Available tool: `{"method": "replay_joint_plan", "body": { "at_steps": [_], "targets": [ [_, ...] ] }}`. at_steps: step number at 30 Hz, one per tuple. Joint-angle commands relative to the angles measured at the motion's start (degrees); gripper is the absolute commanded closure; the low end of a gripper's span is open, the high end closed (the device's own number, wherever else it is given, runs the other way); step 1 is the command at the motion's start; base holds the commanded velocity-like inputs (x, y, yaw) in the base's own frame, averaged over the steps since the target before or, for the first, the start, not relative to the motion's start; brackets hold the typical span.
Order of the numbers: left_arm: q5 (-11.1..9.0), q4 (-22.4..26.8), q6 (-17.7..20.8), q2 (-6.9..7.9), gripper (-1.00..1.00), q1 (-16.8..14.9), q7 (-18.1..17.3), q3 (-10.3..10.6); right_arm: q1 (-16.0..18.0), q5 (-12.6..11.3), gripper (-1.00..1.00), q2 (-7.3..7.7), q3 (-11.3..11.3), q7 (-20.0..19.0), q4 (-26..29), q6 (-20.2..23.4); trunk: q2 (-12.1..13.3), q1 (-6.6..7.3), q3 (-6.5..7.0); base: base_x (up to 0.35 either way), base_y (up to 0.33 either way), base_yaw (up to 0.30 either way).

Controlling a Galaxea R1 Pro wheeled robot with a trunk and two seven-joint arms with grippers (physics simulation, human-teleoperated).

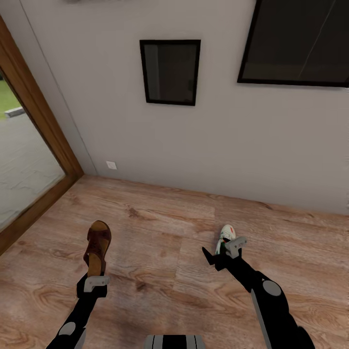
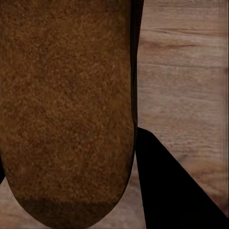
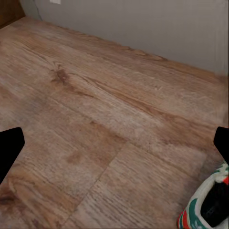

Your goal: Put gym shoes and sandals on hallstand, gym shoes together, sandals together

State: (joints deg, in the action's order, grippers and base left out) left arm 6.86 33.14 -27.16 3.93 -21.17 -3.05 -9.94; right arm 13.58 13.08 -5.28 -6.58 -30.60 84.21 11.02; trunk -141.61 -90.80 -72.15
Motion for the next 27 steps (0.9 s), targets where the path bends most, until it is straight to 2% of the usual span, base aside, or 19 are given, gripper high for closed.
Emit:
{"method": "replay_joint_plan", "body": {
  "at_steps": [1,9,22,27],
  "targets": [
    [0.79,0.0,-0.17,-0.06,1.0,-0.03,-0.29,-0.44,0.04,0.37,-1.0,-0.08,-0.44,-0.47,0.29,0.23,-0.02,0.01,0.02,0.034,0.0,-0.189],
    [0.79,0.0,-0.17,-0.01,1.0,-0.01,-0.29,-0.47,0.04,0.36,-1.0,-0.08,-0.62,-0.44,0.39,0.15,-0.02,0.01,0.49,0.062,0.066,-0.192],
    [0.79,0.0,-0.17,0.02,1.0,-0.02,-0.29,-0.46,0.04,0.44,-1.0,-0.08,-0.63,-0.43,0.28,0.18,-0.02,0.01,1.25,0.151,0.275,-0.194],
    [0.79,0.0,-0.17,0.02,1.0,-0.01,-0.33,-0.46,0.04,0.45,-1.0,-0.08,-0.63,-0.43,0.26,0.17,-0.02,0.01,1.55,0.037,0.304,-0.194]
  ]
}}
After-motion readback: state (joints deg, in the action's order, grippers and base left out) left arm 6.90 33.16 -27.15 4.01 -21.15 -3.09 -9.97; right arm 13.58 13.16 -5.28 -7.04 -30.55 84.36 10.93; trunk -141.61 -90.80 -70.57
